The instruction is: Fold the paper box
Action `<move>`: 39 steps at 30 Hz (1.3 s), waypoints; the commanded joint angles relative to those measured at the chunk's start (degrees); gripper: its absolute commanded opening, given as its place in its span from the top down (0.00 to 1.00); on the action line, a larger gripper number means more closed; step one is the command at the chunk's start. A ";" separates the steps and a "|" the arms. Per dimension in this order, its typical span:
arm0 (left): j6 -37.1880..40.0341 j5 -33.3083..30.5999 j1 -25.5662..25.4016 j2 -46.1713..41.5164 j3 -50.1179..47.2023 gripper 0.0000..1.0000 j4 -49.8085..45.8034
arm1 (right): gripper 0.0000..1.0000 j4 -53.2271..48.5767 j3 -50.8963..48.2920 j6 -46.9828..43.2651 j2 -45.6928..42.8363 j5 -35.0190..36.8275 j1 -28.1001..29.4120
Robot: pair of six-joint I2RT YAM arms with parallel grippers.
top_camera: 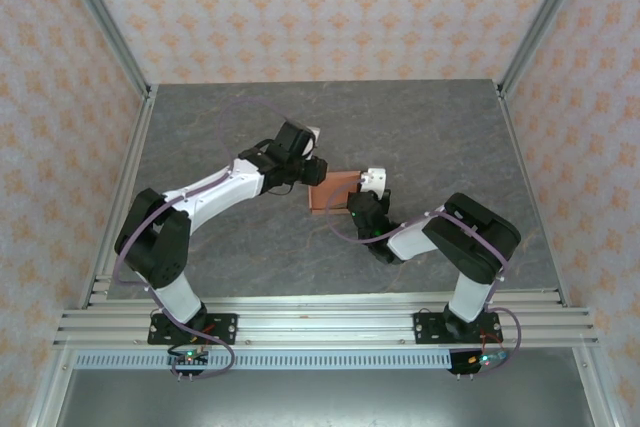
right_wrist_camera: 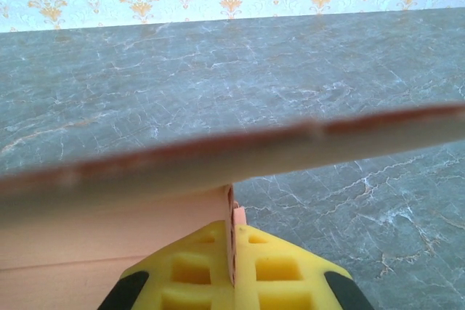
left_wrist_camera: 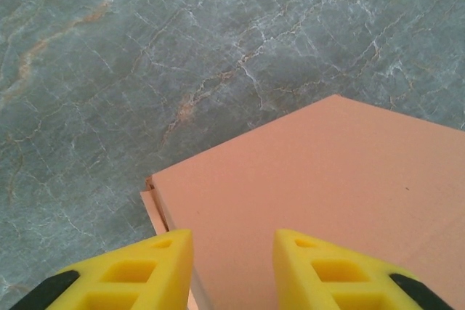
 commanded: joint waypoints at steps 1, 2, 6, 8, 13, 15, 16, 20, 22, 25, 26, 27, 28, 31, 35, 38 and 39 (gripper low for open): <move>0.67 -2.79 -1.30 -0.24 -1.77 0.66 -1.42 | 0.96 -8.05 -0.57 0.81 0.60 -0.27 0.03; 0.82 -3.28 -1.49 -0.19 -1.83 0.66 -1.50 | 0.95 -8.32 -0.66 0.85 0.34 -0.36 0.08; 2.06 -4.89 -2.14 0.18 -1.86 0.66 -2.43 | 0.92 -9.21 -1.01 0.80 -0.52 -0.28 0.08; 2.66 -5.80 -2.33 0.47 -1.92 0.66 -2.97 | 0.91 -9.55 -1.34 0.90 -1.15 -0.37 0.03; 3.53 -6.89 -2.86 0.74 -2.36 0.66 -3.33 | 0.86 -10.46 -2.15 1.15 -2.60 -1.02 0.05; 3.50 -6.99 -3.01 0.89 -2.62 0.66 -3.18 | 0.83 -11.28 -2.24 1.24 -3.33 -1.49 0.08; 3.51 -7.20 -3.05 0.84 -2.58 0.66 -3.24 | 0.81 -11.80 -2.24 1.31 -3.80 -1.82 0.07; 3.77 -7.90 -3.39 0.93 -2.98 0.67 -3.01 | 0.73 -13.46 -2.33 1.47 -5.46 -3.00 0.08; 3.85 -8.10 -3.48 1.10 -3.02 0.67 -3.03 | 0.71 -14.21 -2.28 1.43 -6.11 -3.65 0.03; 3.92 -8.18 -3.57 1.36 -3.35 0.67 -2.67 | 0.68 -15.45 -1.86 1.47 -6.56 -4.31 0.08; 3.90 -8.09 -3.57 1.41 -3.26 0.67 -2.66 | 0.68 -15.84 -1.72 1.46 -6.59 -4.47 0.07; 4.02 -8.12 -3.57 1.58 -3.18 0.67 -2.74 | 0.68 -16.02 -1.64 1.50 -6.63 -4.49 0.08; 4.10 -8.12 -3.65 1.61 -3.18 0.67 -2.75 | 0.68 -16.27 -1.54 1.55 -6.65 -4.54 0.03; 4.29 -8.39 -3.94 1.61 -3.10 0.67 -2.57 | 0.69 -16.64 -1.11 1.82 -5.95 -4.62 0.04; 3.88 -9.25 -4.01 1.60 -2.99 0.67 -2.52 | 0.69 -16.74 -1.19 2.13 -5.86 -4.95 0.07; 3.64 -10.12 -4.01 1.59 -2.63 0.67 -2.77 | 0.69 -17.90 -1.01 1.78 -6.50 -5.49 0.10; 3.47 -10.59 -4.01 1.51 -2.53 0.67 -2.76 | 0.69 -18.43 -1.01 1.71 -6.89 -5.67 0.08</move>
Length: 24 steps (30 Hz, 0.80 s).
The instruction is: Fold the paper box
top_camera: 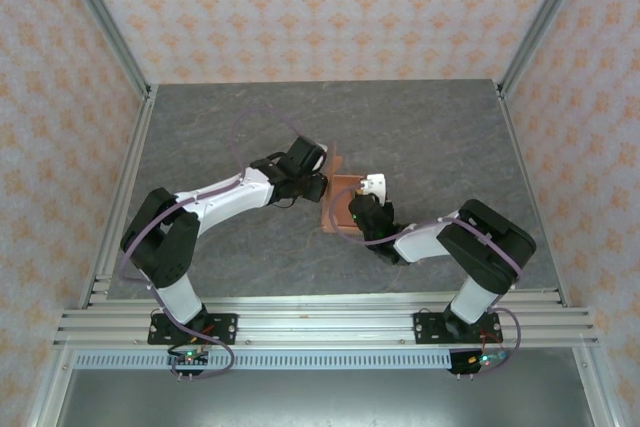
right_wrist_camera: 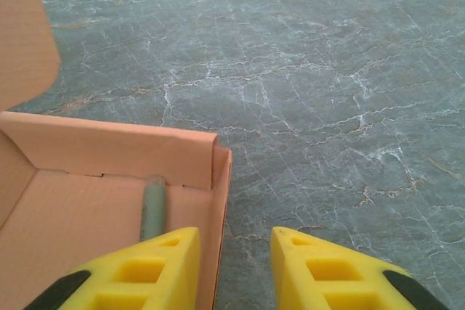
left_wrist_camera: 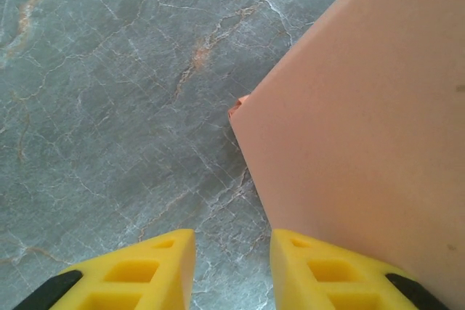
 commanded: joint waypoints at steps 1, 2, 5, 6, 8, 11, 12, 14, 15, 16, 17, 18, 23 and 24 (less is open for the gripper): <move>-0.05 -3.59 -0.18 0.02 0.21 0.67 -0.97 | 0.70 -3.34 0.45 0.62 -1.78 -0.63 0.08; -0.24 -4.00 -0.17 -0.18 0.22 0.67 -0.88 | 0.69 -4.01 0.39 0.62 -2.46 -0.87 0.07; -1.10 -5.47 0.25 -1.52 0.09 0.66 -0.74 | 0.69 -7.04 0.31 0.35 -5.69 -1.39 0.03; -1.51 -6.05 0.47 -2.32 -0.14 0.65 -0.57 | 0.69 -8.86 0.52 0.18 -7.14 -1.81 0.01; -2.44 -7.09 1.22 -4.50 -0.98 0.63 0.23 | 0.69 -13.27 1.51 -0.50 -9.71 -3.27 -0.22; -4.08 -9.34 2.42 -8.78 -3.13 0.58 1.69 | 0.67 -22.37 3.76 1.17 -13.58 -10.85 -3.51; -4.55 -10.47 2.79 -10.62 -4.37 0.57 2.24 | 0.66 -25.64 4.85 2.09 -14.24 -15.11 -5.48; -5.59 -12.37 3.34 -14.43 -7.53 0.55 3.11 | 0.65 -32.06 6.64 3.55 -15.11 -22.19 -8.30; -6.20 -13.10 3.41 -16.71 -9.90 0.54 3.73 | 0.64 -35.18 7.52 3.69 -15.67 -25.11 -9.11; -6.70 -12.73 3.43 -18.95 -12.65 0.53 4.55 | 0.63 -38.39 8.35 3.94 -16.12 -27.74 -9.93; -7.22 -11.30 3.40 -21.13 -15.10 0.52 5.62 | 0.62 -40.96 8.69 4.18 -16.52 -29.92 -10.54; -7.84 -9.28 3.31 -23.63 -18.82 0.52 7.27 | 0.61 -43.20 8.89 4.28 -17.06 -32.75 -11.18; -5.87 0.76 0.63 -35.73 -37.64 0.42 21.94 | 0.58 -47.67 8.87 4.78 -20.16 -40.22 -13.26; -4.02 1.97 -0.99 -37.59 -40.62 0.39 25.34 | 0.58 -47.89 9.18 4.30 -20.36 -40.23 -13.25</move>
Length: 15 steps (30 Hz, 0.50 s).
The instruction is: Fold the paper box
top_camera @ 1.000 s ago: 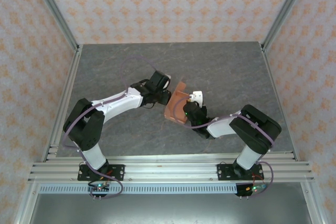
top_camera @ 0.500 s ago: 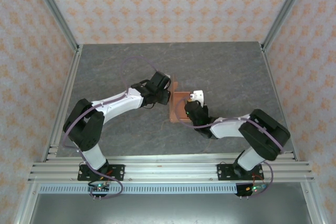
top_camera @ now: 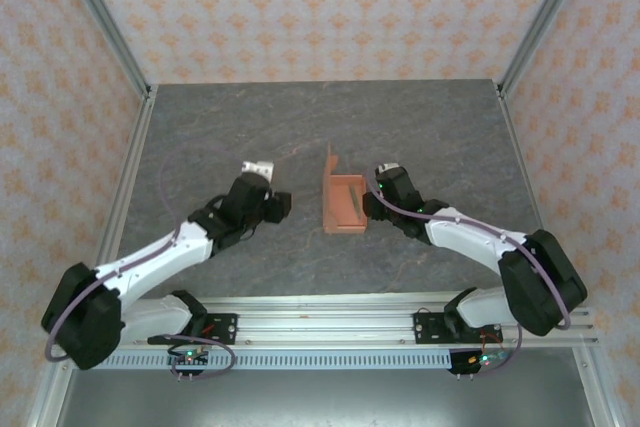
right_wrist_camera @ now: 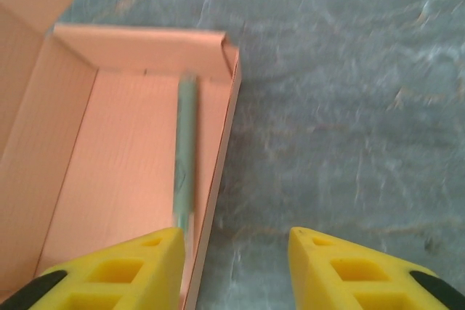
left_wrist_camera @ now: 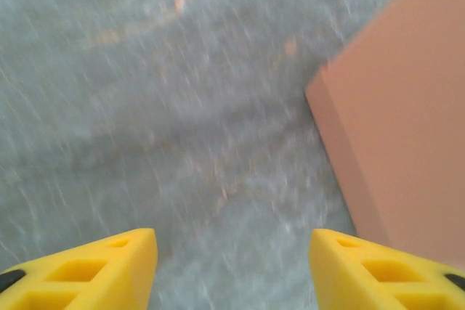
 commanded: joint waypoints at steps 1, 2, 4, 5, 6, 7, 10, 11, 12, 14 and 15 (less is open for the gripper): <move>4.51 6.23 -4.49 -4.76 -8.01 0.35 13.34 | 0.57 -7.01 1.81 0.02 -1.63 -5.89 -0.68; 6.49 5.56 -6.01 -5.50 -9.45 0.32 15.34 | 0.57 -7.42 2.47 -0.34 -1.29 -6.22 -1.08; 11.57 7.03 -8.04 -5.37 -11.29 0.28 19.25 | 0.56 -7.54 3.52 -0.96 0.38 -8.43 -2.33; 13.48 7.29 -8.67 -4.71 -11.63 0.27 21.08 | 0.56 -7.25 4.01 -0.97 1.37 -9.61 -3.07; 15.87 7.76 -9.36 -3.58 -11.75 0.26 23.06 | 0.56 -6.70 4.42 -0.91 2.56 -11.29 -3.66; 17.89 7.28 -9.92 -2.32 -11.30 0.25 24.28 | 0.56 -6.11 4.85 -0.66 3.68 -12.78 -4.30; 21.10 6.59 -11.02 1.56 -9.90 0.23 28.56 | 0.56 -3.58 5.56 0.35 6.53 -15.44 -5.10; 21.74 7.18 -11.09 2.91 -9.14 0.23 29.40 | 0.57 -3.16 6.00 0.44 7.36 -15.96 -5.10; 22.64 7.64 -11.39 4.41 -7.87 0.23 29.49 | 0.56 -2.84 6.50 0.66 8.56 -16.56 -5.11; 23.94 6.98 -12.13 6.73 -6.26 0.23 29.82 | 0.56 -1.81 7.31 1.20 10.64 -16.83 -5.11; 24.44 6.91 -12.13 7.56 -5.97 0.22 30.42 | 0.57 -1.56 7.82 1.37 11.78 -17.22 -5.15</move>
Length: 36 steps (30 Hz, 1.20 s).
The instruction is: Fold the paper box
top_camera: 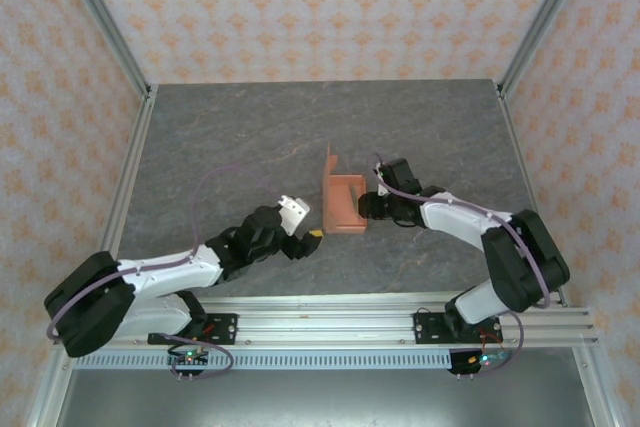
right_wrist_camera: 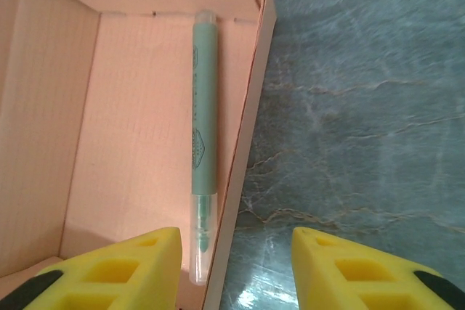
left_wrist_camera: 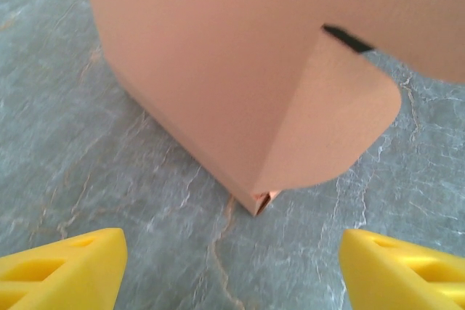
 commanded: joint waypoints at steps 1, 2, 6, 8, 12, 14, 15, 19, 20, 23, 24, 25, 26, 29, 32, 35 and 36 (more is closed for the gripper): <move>5.08 0.00 -0.70 2.04 2.79 0.22 6.08 | 0.57 2.42 2.77 1.39 3.05 -3.10 -0.06; 5.49 -0.04 -0.71 2.55 3.01 0.22 6.38 | 0.57 2.79 3.00 1.83 3.87 -3.39 -0.08; 6.98 0.29 -0.70 4.81 4.71 0.22 6.49 | 0.58 3.80 3.10 3.03 5.19 -3.31 -0.08; 7.55 0.51 -0.76 6.10 5.45 0.22 6.74 | 0.59 3.95 2.87 3.32 5.15 -2.89 -0.08; 8.02 0.63 -0.69 8.13 6.51 0.23 7.68 | 0.61 3.92 2.75 3.63 5.19 -2.28 -0.08; 8.14 0.48 -0.70 9.19 7.37 0.26 7.66 | 0.63 3.81 2.75 3.51 5.40 -2.10 -0.08; 8.19 0.20 -0.71 9.70 7.76 0.28 7.86 | 0.64 3.70 2.74 3.49 5.52 -2.05 -0.04; 8.19 -0.23 -0.65 11.59 9.00 0.32 8.51 | 0.68 3.70 2.52 3.68 5.88 -1.99 0.05; 8.26 -0.34 -0.67 11.98 9.33 0.32 8.52 | 0.70 3.68 2.40 3.71 5.85 -1.92 0.05; 8.23 -0.77 -0.63 13.32 10.15 0.33 8.86 | 0.75 4.15 1.63 4.13 5.85 -1.31 0.33; 8.15 -1.06 -0.59 13.71 10.43 0.33 8.94 | 0.76 4.29 1.37 4.31 5.85 -1.14 0.49; 8.02 -1.35 -0.54 14.04 10.68 0.34 8.99 | 0.77 4.42 1.13 4.46 5.81 -0.90 0.66; 8.01 -1.55 -0.53 14.42 10.86 0.35 9.17 | 0.78 4.67 0.71 4.73 5.76 -0.59 0.93; 7.92 -2.72 -0.52 15.85 11.65 0.35 9.39 | 0.80 5.13 -0.14 5.22 5.16 0.47 1.59; 7.83 -4.61 -0.53 17.28 12.34 0.37 9.88 | 0.81 5.23 -0.59 5.42 4.92 1.29 2.02; 7.80 -6.48 -0.52 18.42 12.65 0.39 10.51 | 0.82 5.39 -0.93 5.71 4.80 1.80 2.29; 7.74 -7.20 -0.46 18.93 12.92 0.40 10.66 | 0.83 5.48 -1.10 5.72 4.81 1.98 2.42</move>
